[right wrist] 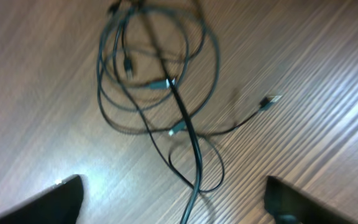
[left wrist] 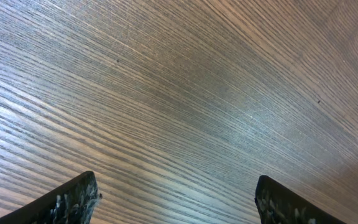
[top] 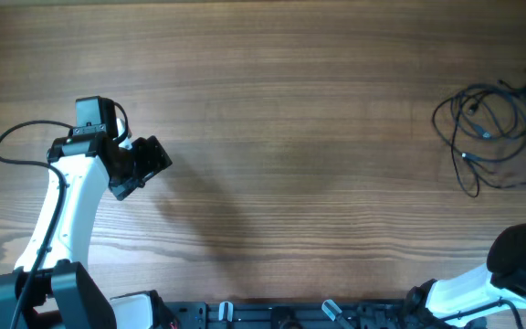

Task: Untangle cables

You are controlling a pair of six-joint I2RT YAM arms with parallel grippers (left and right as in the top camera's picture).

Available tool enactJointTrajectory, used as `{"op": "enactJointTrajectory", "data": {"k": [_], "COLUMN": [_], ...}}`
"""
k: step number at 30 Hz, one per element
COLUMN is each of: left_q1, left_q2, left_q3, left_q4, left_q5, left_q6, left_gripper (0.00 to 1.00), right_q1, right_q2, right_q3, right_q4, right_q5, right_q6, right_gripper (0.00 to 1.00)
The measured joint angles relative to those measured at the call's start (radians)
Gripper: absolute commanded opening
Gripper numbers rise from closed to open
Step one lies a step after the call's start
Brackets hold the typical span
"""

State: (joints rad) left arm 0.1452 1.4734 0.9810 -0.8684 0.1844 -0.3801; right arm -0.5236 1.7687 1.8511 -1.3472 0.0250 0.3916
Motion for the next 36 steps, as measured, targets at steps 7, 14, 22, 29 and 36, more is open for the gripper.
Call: {"op": "enactJointTrajectory", "data": {"k": [7, 14, 22, 29, 36], "left_q1": [0.0, 0.0, -0.003, -0.192, -0.359], "left_q2": [0.0, 0.0, 0.0, 0.0, 0.0], "left_q3": [0.0, 0.0, -0.001, 0.0, 0.0], "left_q4": [0.001, 0.005, 0.109, 0.351, 0.113], "left_q5": [0.02, 0.027, 0.162, 0.267, -0.101], "left_q6": [0.0, 0.0, 0.026, 0.072, 0.016], "left_gripper": [0.83, 0.83, 0.88, 0.92, 0.87], "right_q1": [0.001, 0.002, 0.025, 0.305, 0.606], "right_q2": [0.0, 0.0, 0.0, 0.0, 0.0], "right_q3": [-0.074, -0.15, -0.217, -0.263, -0.264], "right_q4": [0.022, 0.029, 0.036, 0.118, 0.139], "right_q5": [-0.125, -0.153, -0.259, -0.403, -0.222], "right_q6": [-0.008, -0.013, -0.019, -0.191, -0.287], "right_gripper": [0.99, 1.0, 1.0, 1.0, 1.0]}}
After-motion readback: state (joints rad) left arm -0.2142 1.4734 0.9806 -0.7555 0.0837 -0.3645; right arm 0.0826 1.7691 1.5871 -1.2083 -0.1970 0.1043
